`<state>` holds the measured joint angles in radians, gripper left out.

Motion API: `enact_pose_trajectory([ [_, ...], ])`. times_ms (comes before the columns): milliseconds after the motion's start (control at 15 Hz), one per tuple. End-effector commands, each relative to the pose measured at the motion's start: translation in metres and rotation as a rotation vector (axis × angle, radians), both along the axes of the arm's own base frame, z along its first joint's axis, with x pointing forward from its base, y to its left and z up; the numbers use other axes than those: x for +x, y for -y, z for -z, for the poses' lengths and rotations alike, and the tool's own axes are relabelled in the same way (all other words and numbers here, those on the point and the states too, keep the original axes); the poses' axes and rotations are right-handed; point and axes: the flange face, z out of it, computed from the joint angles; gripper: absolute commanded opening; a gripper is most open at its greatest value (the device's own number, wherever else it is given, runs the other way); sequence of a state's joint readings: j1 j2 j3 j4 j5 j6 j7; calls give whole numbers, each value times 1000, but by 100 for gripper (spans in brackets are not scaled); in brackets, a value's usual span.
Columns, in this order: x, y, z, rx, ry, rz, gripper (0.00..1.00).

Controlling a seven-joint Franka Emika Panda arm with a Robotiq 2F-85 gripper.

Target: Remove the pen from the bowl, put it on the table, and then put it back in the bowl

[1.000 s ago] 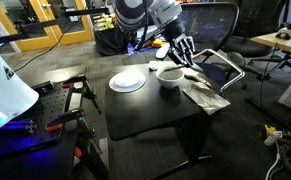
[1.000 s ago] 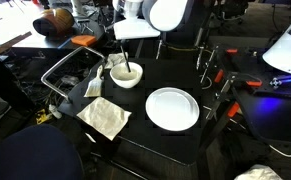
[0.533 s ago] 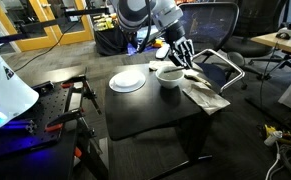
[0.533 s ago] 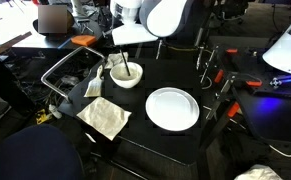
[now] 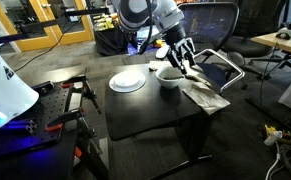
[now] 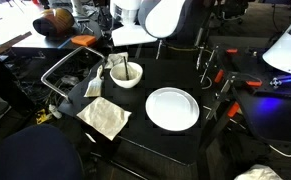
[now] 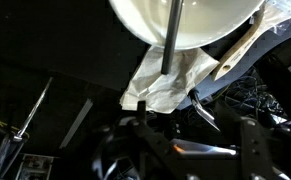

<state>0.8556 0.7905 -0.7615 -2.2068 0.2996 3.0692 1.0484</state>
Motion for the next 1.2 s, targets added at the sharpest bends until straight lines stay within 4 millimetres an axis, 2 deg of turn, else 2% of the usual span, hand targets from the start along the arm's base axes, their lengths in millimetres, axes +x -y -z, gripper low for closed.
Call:
enact_pose_trajectory([
  [0, 2, 6, -5, 21, -14, 25, 100],
  [267, 2, 19, -8, 61, -98, 31, 100],
  [667, 0, 36, -15, 101, -118, 53, 100],
  [733, 2, 35, -2, 67, -93, 62, 100],
  [1133, 1, 36, 0, 63, -100, 58, 100],
])
